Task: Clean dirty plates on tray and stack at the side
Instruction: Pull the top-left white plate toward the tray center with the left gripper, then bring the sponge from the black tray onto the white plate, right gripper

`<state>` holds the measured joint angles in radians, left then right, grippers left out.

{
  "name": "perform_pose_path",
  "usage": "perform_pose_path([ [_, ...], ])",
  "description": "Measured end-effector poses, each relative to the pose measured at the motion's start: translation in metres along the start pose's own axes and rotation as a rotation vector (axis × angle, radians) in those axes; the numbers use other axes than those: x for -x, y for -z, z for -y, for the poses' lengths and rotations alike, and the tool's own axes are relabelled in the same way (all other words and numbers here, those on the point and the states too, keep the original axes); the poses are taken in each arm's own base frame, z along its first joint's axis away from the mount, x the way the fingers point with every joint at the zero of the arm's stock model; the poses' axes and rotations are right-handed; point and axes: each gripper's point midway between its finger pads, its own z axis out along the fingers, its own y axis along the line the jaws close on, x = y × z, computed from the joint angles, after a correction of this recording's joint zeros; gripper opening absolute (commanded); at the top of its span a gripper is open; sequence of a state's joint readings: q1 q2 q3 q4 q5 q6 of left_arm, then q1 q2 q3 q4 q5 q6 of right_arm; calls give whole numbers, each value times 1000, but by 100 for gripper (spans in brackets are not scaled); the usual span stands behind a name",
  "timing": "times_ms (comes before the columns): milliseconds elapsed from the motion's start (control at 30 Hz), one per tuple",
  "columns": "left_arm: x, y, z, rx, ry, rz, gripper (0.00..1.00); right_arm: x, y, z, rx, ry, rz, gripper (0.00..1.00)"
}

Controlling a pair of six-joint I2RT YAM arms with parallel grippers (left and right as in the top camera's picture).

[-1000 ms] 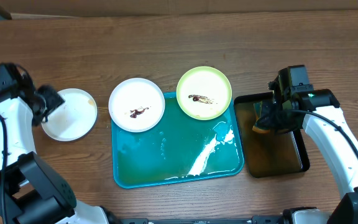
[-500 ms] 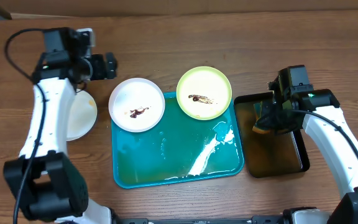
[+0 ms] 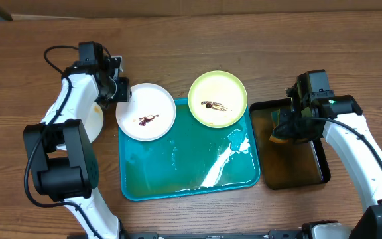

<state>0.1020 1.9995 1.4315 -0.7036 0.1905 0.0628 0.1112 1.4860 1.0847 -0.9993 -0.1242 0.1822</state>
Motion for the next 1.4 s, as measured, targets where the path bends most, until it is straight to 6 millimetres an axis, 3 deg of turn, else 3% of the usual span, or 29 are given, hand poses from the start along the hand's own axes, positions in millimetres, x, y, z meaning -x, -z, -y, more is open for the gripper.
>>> perform_pose_path([
  [167,-15,-1,1,-4,12,-61,27,0,0,0,0,0,0,4],
  [333,-29,0,2,-8,27,-118,4,-2,0,0,-2,-1,-6,4],
  [1033,-102,21,16,-25,118,-433,4,-8,0,2,-9,-5,-34,4],
  [1400,-124,40,61,6,30,-521,4,-8,0,2,-8,-5,-33,4],
])
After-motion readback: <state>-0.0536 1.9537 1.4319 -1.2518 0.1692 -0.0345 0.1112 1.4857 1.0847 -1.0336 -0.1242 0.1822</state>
